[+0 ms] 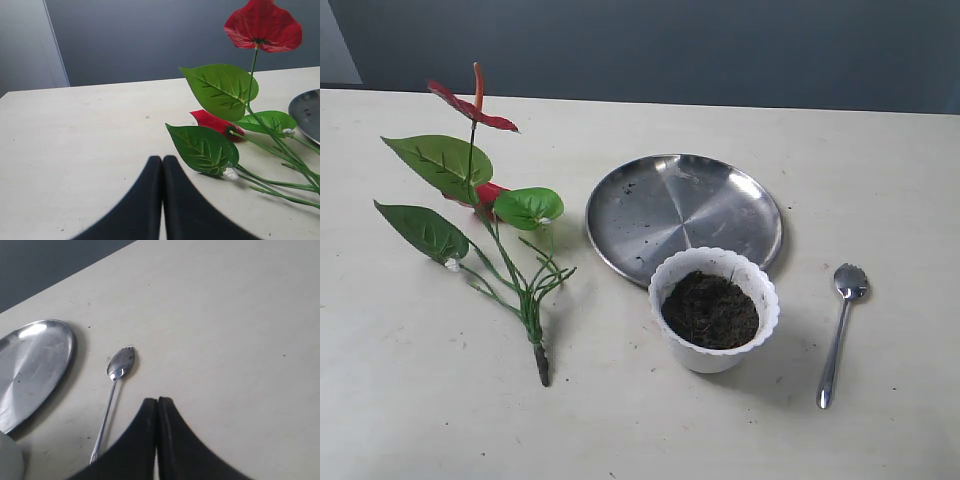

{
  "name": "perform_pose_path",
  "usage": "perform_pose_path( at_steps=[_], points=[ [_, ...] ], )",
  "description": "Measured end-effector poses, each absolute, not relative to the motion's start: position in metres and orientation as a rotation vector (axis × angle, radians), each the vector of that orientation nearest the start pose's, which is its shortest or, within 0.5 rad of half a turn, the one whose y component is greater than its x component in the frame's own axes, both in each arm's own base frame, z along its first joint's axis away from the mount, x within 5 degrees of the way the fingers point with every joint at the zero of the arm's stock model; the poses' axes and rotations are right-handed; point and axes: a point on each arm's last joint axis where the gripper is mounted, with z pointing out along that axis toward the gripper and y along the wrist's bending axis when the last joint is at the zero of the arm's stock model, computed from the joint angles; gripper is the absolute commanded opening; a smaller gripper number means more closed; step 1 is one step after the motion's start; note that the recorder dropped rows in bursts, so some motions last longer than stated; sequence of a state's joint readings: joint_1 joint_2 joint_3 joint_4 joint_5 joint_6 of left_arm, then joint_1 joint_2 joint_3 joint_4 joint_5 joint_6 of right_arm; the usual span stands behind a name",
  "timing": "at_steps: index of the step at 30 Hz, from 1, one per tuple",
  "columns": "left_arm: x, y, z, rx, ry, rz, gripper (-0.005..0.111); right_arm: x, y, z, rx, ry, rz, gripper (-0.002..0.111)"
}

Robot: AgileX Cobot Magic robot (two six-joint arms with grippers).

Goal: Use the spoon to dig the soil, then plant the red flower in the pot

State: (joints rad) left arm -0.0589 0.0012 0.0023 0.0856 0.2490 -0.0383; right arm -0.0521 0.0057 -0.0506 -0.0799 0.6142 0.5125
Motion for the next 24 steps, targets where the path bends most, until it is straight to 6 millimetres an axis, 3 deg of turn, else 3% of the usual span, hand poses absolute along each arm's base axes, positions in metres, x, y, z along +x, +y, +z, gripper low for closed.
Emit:
perform_pose_path(
  at_steps=[7,14,18,24],
  points=[
    [0.055,-0.001,0.19,0.074,1.734,0.008,0.001,0.046,-0.008,0.181,0.504,1.925,0.183,-0.001],
    [0.055,-0.001,0.19,0.074,1.734,0.008,0.001,0.055,-0.001,0.211,0.609,1.547,0.516,-0.001],
    [0.055,-0.001,0.19,0.074,1.734,0.008,0.001,0.053,-0.003,0.234,0.52,1.298,0.541,-0.001],
    [0.055,-0.001,0.19,0.074,1.734,0.008,0.001,0.051,-0.004,0.244,0.467,1.197,0.531,-0.001]
  ],
)
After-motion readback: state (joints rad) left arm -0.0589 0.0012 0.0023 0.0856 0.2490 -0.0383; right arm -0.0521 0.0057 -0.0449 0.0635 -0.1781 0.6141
